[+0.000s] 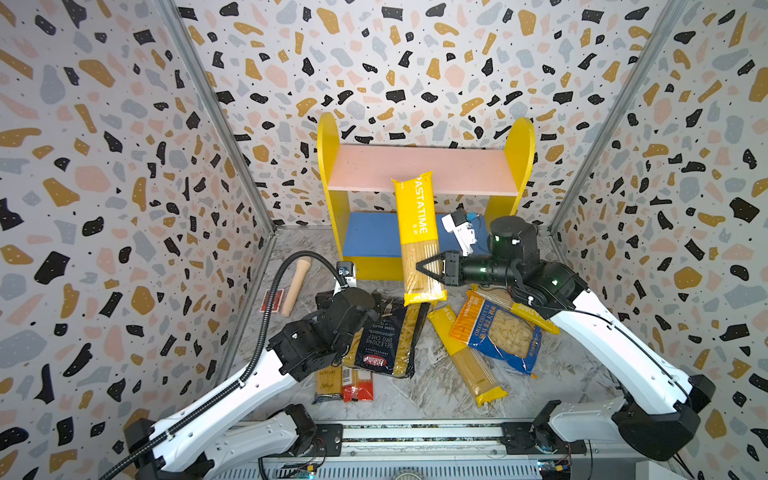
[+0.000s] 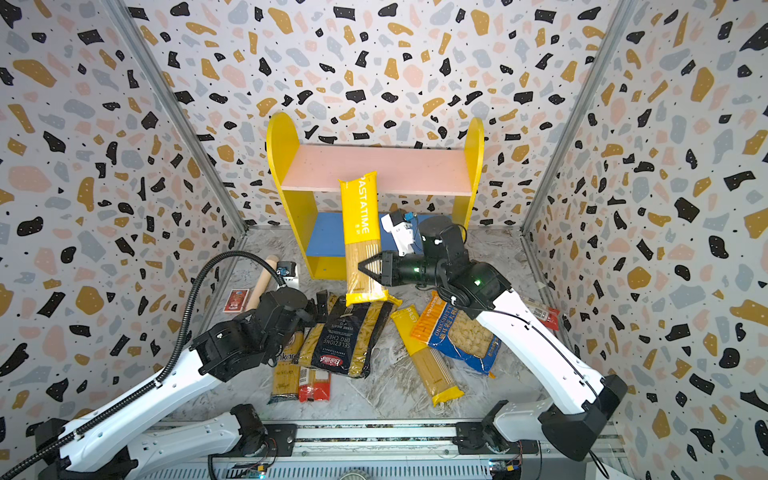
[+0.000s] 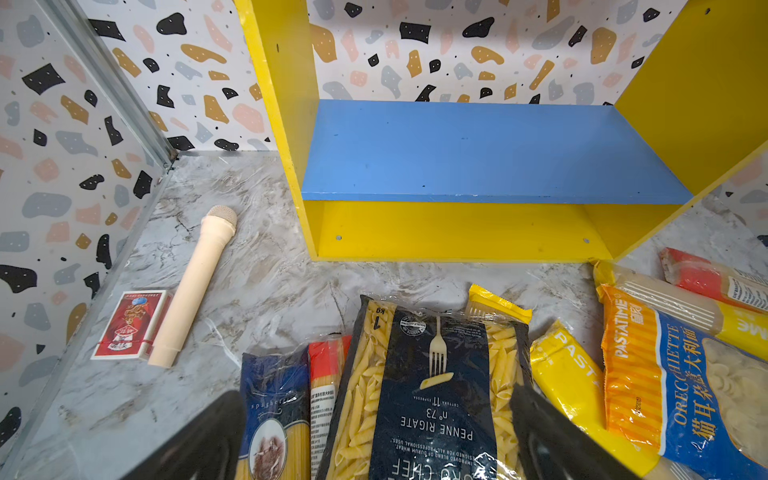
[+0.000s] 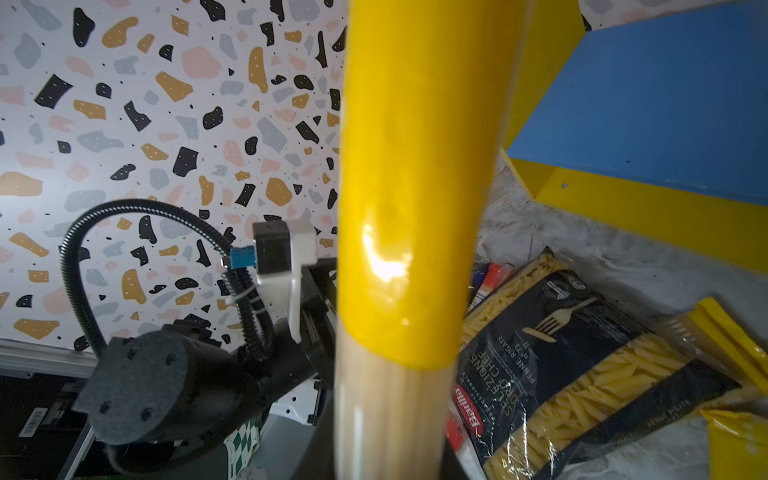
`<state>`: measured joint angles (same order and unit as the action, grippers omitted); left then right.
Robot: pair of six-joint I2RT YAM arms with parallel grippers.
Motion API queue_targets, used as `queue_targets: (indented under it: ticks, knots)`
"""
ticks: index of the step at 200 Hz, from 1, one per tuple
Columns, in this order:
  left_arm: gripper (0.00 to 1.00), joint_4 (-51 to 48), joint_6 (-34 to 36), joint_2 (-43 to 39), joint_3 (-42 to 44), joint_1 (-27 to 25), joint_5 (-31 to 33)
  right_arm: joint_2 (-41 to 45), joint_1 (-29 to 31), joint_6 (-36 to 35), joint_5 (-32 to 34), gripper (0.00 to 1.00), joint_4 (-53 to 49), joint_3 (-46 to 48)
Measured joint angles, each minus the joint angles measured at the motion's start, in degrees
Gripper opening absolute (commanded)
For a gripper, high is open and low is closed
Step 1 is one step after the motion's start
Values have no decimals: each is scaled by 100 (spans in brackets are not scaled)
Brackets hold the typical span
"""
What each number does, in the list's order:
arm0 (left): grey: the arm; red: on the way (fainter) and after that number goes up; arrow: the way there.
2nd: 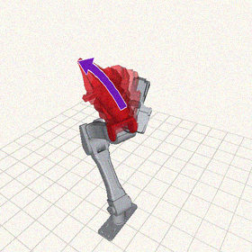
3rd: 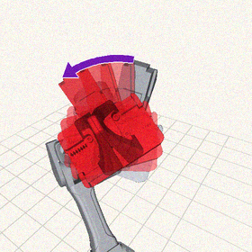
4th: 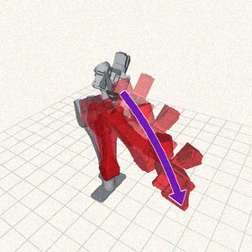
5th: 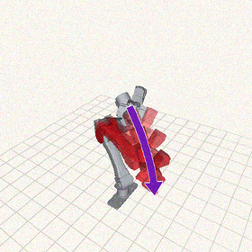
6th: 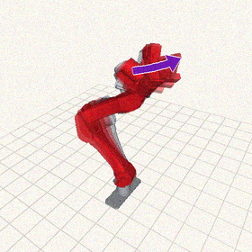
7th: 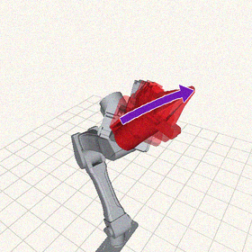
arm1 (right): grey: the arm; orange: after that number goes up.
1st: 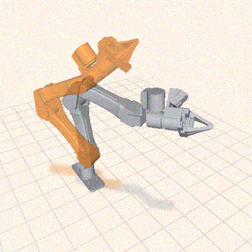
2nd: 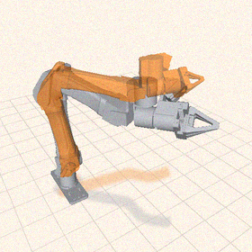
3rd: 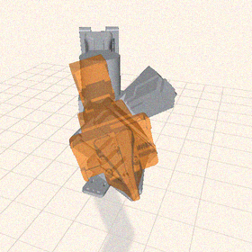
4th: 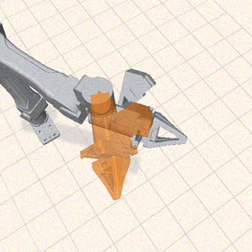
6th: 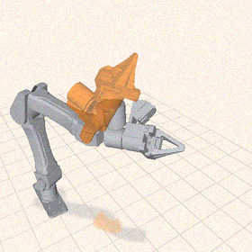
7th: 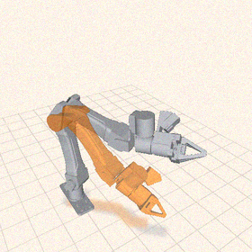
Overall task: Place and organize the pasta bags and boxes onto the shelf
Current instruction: 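Lift the spaghetti pack upright with the right gripper toward the pink shelf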
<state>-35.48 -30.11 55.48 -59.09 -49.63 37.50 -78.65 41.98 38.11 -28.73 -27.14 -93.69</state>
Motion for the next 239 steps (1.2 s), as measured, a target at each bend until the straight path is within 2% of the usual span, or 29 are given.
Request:
queue_targets:
  ticks: [50,91,152,239]
  knots:
    - [99,2,142,7,-101,0,-11,-1821,-129,-409,-33,11,-326,-2653]
    - [100,50,232,2,-127,0,-11,-3224,-658,-352,-361,12,-284,-4393]
    - [99,83,332,22,-127,0,-11,-4242,-1233,337,-688,13,595,-4907]
    - [100,111,378,164,-149,0,-208,-4374,-1176,920,-881,16,1266,-4911]
